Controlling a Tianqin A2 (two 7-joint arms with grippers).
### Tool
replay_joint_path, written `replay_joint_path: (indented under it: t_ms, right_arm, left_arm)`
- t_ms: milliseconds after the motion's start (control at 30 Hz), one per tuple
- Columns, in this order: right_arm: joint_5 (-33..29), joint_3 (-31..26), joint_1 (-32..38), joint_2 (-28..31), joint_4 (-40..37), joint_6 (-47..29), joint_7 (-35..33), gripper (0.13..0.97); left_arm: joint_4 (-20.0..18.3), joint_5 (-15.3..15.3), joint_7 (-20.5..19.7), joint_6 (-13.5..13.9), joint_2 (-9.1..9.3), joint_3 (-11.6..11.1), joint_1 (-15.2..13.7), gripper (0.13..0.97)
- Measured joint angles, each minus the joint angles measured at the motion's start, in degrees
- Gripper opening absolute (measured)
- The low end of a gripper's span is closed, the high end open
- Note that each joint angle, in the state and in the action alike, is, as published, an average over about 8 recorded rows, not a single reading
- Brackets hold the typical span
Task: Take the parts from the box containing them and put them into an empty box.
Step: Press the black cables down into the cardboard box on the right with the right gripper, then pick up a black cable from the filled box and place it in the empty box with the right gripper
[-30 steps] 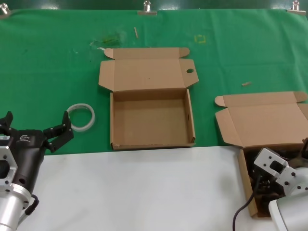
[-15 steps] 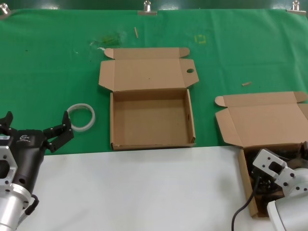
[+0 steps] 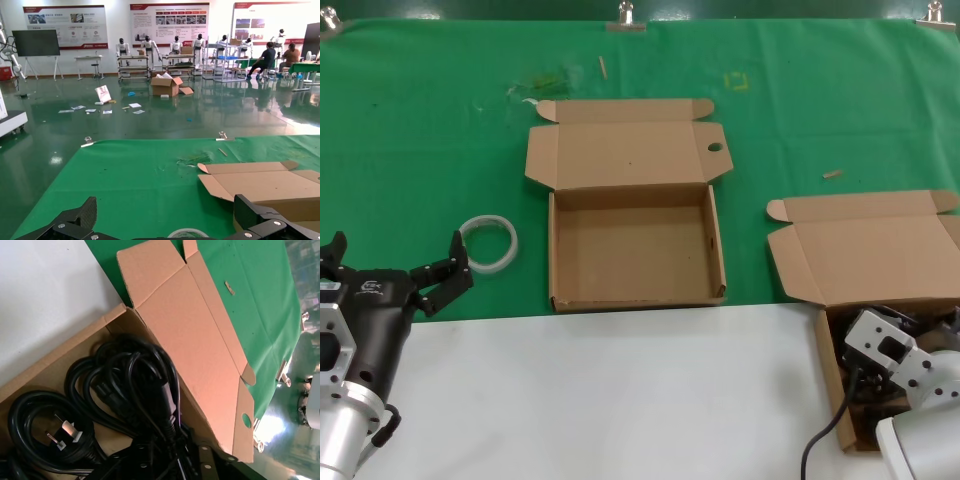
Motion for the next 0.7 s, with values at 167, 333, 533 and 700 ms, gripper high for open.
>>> replay_joint_path:
  t_ms: [167, 333, 533, 700]
  right_arm:
    - [0.1, 0.8, 0.1, 0.0, -0.6, -0.7, -0.5, 0.280]
    - [0.2, 1.7, 0.3, 0.0, -0.9, -1.3, -1.4, 0.224]
    - [0.2, 2.2, 0.6, 0.0, 1.1, -0.5, -2.8, 0.202]
    - [0.2, 1.5, 0.6, 0.0, 5.2, 1.5, -3.9, 0.202]
  left_arm:
    - [0.0, 0.0, 0.0, 0.0, 0.00, 0.0, 0.0, 0.965]
    - [0.0, 0.0, 0.0, 0.0, 0.00, 0.0, 0.0, 0.965]
    - [0.0, 0.0, 0.0, 0.0, 0.00, 0.0, 0.0, 0.965]
    - [0.0, 0.0, 0.0, 0.0, 0.00, 0.0, 0.0, 0.965]
